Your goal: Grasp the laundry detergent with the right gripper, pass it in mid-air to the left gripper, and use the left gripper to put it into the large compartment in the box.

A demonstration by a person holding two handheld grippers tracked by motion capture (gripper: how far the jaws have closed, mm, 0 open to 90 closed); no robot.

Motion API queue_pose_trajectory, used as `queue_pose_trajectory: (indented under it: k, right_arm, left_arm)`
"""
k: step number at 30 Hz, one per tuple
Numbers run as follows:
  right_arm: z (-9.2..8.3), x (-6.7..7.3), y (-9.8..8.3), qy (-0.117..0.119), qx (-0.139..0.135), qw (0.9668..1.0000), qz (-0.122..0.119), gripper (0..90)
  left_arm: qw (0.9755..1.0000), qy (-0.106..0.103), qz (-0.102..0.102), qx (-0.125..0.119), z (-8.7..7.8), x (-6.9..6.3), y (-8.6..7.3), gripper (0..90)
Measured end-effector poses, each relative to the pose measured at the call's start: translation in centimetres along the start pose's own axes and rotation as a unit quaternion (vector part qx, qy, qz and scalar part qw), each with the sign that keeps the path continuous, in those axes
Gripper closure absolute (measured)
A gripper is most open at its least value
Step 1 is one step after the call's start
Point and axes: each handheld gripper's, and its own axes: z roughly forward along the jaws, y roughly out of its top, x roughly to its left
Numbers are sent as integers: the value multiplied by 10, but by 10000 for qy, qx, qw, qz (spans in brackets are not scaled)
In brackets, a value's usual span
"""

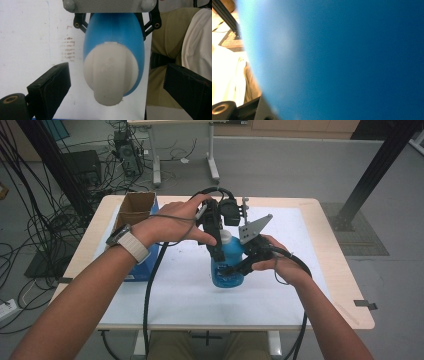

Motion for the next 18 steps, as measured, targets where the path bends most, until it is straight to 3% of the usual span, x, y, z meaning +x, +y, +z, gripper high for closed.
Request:
queue_pose_trajectory:
  k: [18]
  right_arm:
    - [0,0,0,-3,9,10000,28,437]
  left_arm:
    - [10000,-5,28,9,2,0,2,77]
